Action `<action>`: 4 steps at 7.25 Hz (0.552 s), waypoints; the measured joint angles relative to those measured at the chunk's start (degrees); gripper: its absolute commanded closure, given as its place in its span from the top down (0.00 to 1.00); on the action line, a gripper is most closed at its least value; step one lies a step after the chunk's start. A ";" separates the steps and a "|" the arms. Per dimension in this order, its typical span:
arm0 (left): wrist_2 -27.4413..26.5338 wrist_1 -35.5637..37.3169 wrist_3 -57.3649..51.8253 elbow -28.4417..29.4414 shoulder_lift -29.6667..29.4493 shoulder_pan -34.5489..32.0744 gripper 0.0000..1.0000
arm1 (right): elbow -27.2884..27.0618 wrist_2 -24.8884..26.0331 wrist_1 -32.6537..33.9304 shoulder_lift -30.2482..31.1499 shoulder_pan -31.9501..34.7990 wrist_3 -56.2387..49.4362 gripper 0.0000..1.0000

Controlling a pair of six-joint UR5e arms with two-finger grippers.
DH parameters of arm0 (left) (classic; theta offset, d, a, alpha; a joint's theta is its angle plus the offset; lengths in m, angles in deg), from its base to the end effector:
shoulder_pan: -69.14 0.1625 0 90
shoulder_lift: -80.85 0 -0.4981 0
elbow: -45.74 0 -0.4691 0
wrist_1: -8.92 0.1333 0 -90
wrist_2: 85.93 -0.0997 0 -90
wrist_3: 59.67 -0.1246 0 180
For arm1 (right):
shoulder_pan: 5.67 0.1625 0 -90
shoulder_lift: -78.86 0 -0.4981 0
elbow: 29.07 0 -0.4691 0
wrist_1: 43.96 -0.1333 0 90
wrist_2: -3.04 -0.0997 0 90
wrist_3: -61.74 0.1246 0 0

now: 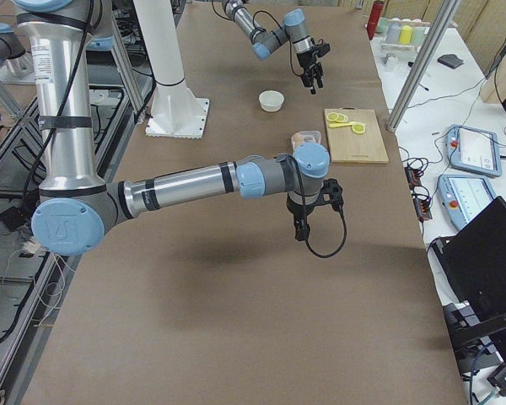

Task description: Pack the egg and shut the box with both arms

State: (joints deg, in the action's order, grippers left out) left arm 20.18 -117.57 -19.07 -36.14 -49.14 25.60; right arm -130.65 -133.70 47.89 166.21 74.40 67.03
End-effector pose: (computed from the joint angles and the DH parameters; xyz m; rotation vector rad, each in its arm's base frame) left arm 0.5601 -0.6685 0.2479 0.6902 0.9969 0.2571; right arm -0.0604 -0.5919 0.6068 0.0946 -0.8331 -0.1643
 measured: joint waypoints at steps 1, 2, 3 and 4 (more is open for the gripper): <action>7.79 2.33 -0.15 -1.62 4.16 -5.48 0.80 | 0.18 0.51 0.00 -0.48 0.00 0.03 1.00; 15.82 6.38 -0.51 -2.49 7.19 -11.73 0.82 | 0.27 1.22 0.00 -0.97 0.00 0.06 1.00; 21.15 10.86 -1.90 -3.47 10.09 -17.26 0.83 | 0.36 1.65 0.00 -1.33 0.00 0.05 1.00; 24.78 15.41 -6.97 -4.54 13.97 -22.47 0.87 | 0.48 1.80 0.00 -1.73 0.00 0.01 1.00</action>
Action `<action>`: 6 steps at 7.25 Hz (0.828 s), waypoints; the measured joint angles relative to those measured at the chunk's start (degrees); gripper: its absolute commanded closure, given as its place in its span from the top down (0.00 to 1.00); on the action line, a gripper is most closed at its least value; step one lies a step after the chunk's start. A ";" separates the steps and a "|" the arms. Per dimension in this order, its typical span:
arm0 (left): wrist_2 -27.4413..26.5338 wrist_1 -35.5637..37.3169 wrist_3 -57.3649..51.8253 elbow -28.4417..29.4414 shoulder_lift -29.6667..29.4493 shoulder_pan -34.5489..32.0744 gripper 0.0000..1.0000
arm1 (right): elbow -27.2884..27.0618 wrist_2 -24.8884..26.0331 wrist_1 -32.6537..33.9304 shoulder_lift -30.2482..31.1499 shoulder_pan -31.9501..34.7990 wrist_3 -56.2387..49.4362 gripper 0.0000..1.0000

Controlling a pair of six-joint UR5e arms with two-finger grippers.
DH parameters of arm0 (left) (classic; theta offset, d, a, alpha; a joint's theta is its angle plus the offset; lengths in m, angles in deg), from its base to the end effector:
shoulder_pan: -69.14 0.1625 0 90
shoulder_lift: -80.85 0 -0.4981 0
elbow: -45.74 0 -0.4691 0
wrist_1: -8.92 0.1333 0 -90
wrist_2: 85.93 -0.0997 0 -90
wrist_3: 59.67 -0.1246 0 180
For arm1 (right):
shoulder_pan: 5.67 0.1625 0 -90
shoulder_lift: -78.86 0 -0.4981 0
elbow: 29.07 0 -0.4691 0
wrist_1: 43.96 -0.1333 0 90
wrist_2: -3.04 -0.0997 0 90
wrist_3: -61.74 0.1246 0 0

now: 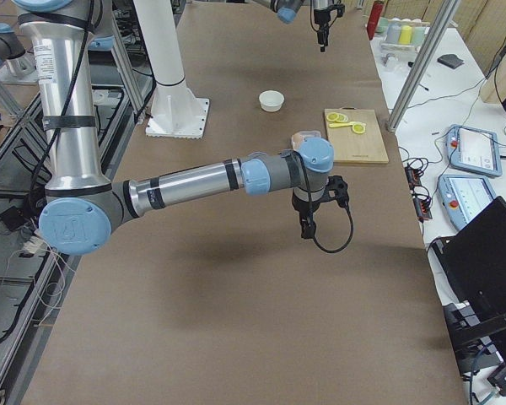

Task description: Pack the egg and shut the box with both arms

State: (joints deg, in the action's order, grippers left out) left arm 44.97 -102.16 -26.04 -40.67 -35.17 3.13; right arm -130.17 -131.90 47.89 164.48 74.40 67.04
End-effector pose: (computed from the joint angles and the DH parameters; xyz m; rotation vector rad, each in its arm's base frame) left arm 0.2736 -0.7421 0.4308 0.3085 0.9420 0.1166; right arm -0.0602 -0.6065 0.5962 0.1202 -0.8043 -0.1696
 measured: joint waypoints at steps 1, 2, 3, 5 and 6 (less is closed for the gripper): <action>2.26 6.22 -8.11 -0.74 2.99 -4.81 0.86 | 0.18 0.05 0.00 -0.35 0.00 -0.02 1.00; 3.42 13.81 -16.57 -1.52 5.54 -8.78 0.88 | 0.53 0.31 0.00 -0.69 0.00 -0.01 1.00; 3.98 19.56 -25.19 -3.29 10.06 -12.43 0.94 | 0.93 0.91 0.00 -1.10 0.00 0.02 1.00; 5.44 25.71 -36.01 -8.23 18.89 -19.18 0.97 | 1.14 1.62 0.00 -1.21 -0.05 0.03 1.00; 6.34 29.55 -37.59 -9.67 20.30 -21.29 0.97 | 1.07 1.59 0.00 -1.23 -0.14 0.14 1.00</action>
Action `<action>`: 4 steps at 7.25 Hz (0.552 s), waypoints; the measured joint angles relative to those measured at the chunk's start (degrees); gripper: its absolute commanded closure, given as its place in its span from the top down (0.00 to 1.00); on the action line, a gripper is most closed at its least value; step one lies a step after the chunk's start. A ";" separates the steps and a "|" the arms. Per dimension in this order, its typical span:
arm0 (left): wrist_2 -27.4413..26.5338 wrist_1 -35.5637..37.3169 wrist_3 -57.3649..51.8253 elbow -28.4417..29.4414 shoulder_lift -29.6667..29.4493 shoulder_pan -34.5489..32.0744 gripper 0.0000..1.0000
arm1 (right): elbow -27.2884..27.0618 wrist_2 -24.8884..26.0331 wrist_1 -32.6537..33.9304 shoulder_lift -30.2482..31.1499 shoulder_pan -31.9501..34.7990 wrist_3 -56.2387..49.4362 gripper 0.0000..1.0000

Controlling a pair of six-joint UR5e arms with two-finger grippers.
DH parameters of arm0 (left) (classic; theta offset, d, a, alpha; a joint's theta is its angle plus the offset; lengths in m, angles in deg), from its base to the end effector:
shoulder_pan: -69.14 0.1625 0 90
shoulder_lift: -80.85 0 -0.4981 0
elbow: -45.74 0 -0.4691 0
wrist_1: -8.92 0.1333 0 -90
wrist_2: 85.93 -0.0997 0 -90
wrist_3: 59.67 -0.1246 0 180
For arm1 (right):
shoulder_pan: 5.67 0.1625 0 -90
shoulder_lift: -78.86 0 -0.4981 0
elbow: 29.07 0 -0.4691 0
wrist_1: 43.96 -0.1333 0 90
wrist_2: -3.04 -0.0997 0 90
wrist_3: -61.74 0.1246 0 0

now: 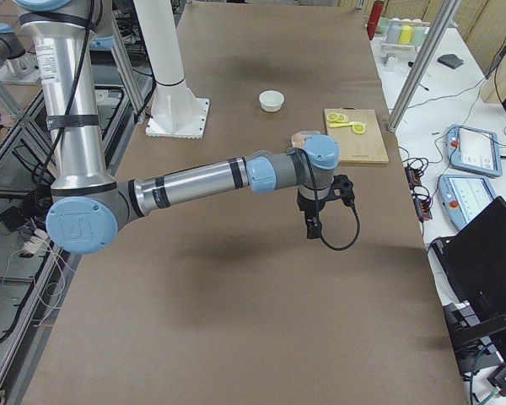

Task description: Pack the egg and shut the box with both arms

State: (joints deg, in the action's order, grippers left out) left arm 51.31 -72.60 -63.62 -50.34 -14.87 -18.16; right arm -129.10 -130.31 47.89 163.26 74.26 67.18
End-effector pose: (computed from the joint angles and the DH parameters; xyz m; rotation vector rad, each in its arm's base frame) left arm -0.0129 -0.6146 0.6409 0.0637 0.8242 0.1333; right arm -0.0612 -0.6176 0.5961 0.1253 -0.7776 -0.1676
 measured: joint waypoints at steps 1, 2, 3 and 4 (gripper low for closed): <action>0.76 2.61 -0.86 -0.55 0.58 -1.88 0.97 | 0.02 -0.03 0.00 -0.10 -0.19 0.33 1.00; 1.14 3.53 -1.38 -0.66 1.38 -3.14 0.97 | 0.48 0.06 0.00 -0.23 -0.55 0.78 1.00; 1.23 3.36 -1.50 -0.61 2.14 -3.73 0.97 | 1.48 0.14 0.00 -0.37 -0.89 0.99 1.00; 1.24 2.95 -1.29 -0.60 2.44 -3.98 0.97 | 2.26 0.18 0.00 -0.48 -1.02 1.07 1.00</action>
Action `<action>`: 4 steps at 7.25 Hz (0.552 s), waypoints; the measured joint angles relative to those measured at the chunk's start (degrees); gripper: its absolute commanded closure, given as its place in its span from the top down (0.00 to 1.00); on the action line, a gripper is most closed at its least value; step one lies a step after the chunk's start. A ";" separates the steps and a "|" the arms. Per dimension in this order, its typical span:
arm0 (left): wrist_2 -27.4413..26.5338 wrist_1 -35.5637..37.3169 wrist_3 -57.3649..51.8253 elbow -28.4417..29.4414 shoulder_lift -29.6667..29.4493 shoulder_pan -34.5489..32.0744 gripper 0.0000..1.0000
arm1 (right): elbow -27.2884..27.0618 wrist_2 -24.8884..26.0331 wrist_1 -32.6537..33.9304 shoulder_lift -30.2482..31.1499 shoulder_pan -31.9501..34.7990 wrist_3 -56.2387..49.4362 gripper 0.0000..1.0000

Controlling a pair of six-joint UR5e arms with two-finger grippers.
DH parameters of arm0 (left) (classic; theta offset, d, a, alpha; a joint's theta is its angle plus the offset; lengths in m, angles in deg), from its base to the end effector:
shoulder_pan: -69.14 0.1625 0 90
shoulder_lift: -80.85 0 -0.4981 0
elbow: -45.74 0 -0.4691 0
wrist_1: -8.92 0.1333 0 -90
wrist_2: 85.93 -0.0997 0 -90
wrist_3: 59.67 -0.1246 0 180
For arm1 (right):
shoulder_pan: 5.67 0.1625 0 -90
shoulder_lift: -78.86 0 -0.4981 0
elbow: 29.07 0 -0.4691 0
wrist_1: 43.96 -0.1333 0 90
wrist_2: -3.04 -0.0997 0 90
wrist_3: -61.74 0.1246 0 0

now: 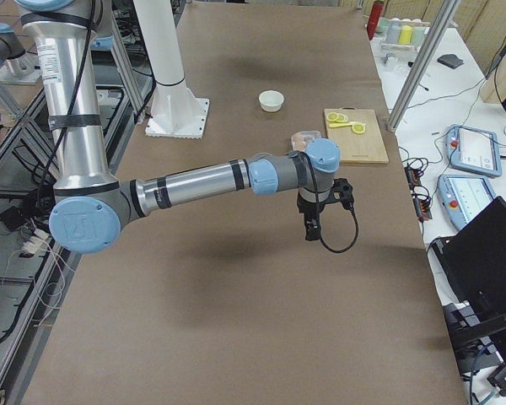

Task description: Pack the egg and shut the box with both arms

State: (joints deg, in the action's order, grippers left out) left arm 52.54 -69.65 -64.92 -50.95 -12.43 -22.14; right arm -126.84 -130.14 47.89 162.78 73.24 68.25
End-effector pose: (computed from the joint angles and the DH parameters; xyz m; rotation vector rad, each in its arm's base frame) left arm -0.0532 -0.5870 0.6637 0.0243 0.8460 0.0543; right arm -0.0730 -0.6222 0.6136 0.0823 -0.7731 -0.1548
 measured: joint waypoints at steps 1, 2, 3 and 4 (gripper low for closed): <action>0.03 -0.21 0.24 -0.39 0.20 -0.11 0.97 | 0.31 0.15 0.00 -0.09 0.02 0.03 1.00; -0.11 -0.19 0.39 -1.48 0.71 -0.28 0.97 | 0.69 0.65 0.00 -0.20 0.06 0.03 1.00; -0.32 -0.14 0.56 -2.42 1.57 -0.49 0.97 | 0.97 1.18 0.00 -0.11 0.11 0.04 1.00; -0.45 -0.15 0.76 -2.84 2.13 -0.60 0.97 | 1.08 1.41 0.00 0.17 0.18 0.00 1.00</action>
State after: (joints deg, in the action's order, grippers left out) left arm 52.10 -69.80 -64.16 -53.79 -10.30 -22.74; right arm -125.77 -128.72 47.89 162.95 73.42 68.25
